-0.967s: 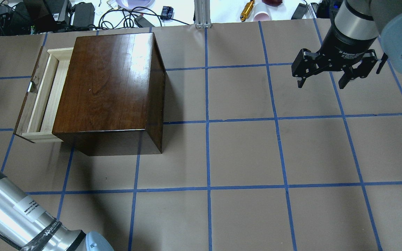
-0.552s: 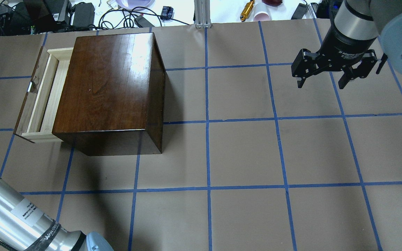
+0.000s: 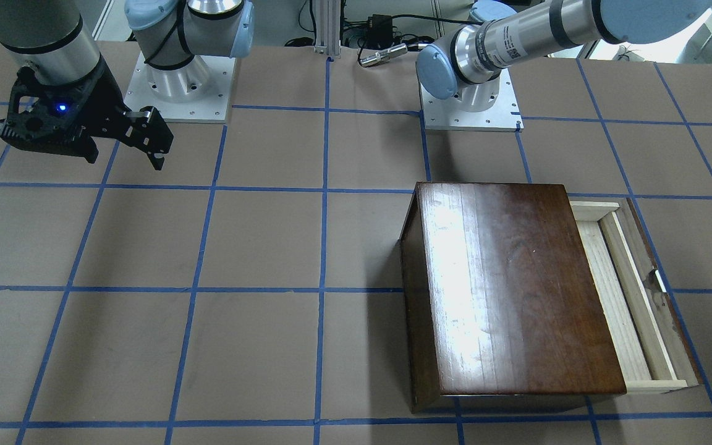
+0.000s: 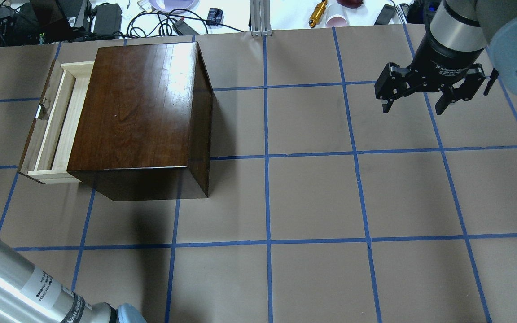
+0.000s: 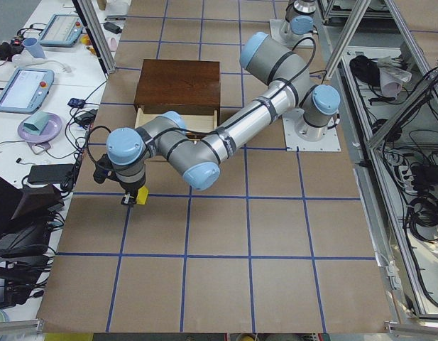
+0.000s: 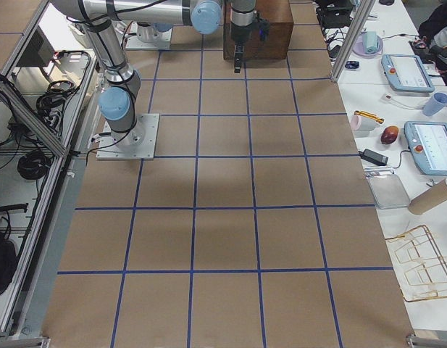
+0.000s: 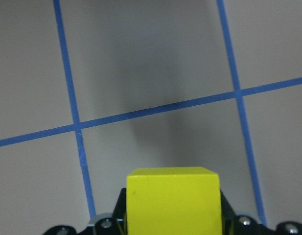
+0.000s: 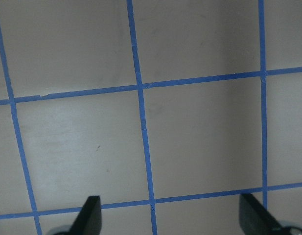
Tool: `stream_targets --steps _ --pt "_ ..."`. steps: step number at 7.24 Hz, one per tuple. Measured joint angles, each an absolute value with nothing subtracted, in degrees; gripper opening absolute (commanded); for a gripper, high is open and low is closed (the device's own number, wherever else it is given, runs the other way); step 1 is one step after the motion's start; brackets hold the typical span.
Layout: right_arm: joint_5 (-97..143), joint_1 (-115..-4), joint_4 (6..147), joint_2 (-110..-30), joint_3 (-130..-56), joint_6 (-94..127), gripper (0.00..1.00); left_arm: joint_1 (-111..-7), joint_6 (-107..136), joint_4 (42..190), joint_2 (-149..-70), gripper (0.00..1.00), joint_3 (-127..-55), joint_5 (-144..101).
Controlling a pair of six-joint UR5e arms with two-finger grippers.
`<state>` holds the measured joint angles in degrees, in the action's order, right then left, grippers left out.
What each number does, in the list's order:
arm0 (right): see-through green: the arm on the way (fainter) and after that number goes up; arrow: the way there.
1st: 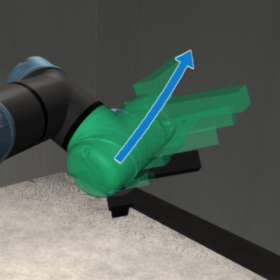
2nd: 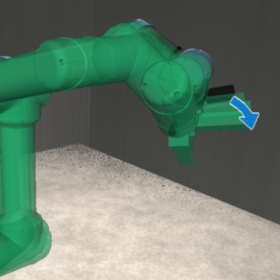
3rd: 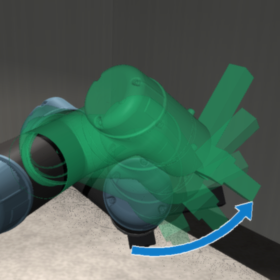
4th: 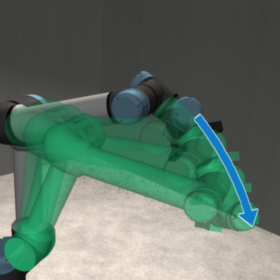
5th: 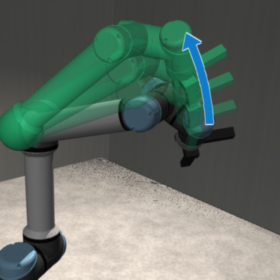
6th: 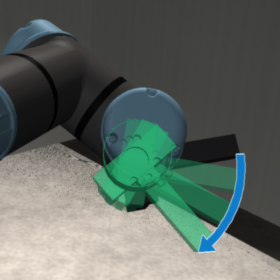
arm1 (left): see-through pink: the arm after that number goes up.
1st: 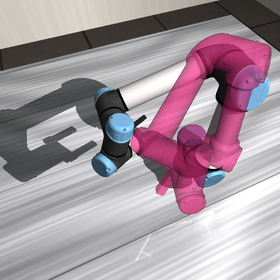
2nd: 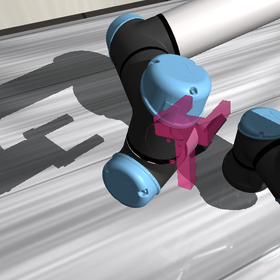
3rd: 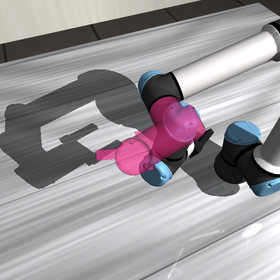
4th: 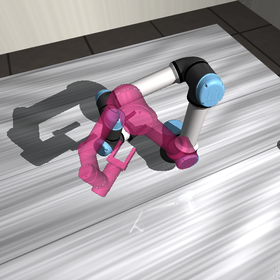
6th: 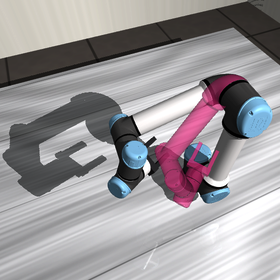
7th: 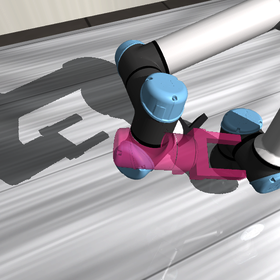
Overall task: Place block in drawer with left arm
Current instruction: 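Carry the yellow cube over the open drawer with the left gripper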
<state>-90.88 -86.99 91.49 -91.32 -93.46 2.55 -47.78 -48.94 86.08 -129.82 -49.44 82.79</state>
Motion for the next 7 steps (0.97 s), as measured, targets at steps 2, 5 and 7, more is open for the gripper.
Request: stream_targets --steps 2,5,7 --pt "-90.88 -87.01 91.50 -91.32 -93.47 2.55 1.00 -51.57 -40.47 94.20 -124.03 0.00 -51.76 82.99" --pt "-90.82 -86.99 91.49 -91.32 -93.47 2.55 1.00 -59.00 -28.80 96.65 -117.21 0.00 -58.64 83.19" --pt "-90.83 -87.01 91.49 -91.32 -93.46 2.55 1.00 -63.50 -26.14 94.67 -114.77 0.00 -63.42 83.74"
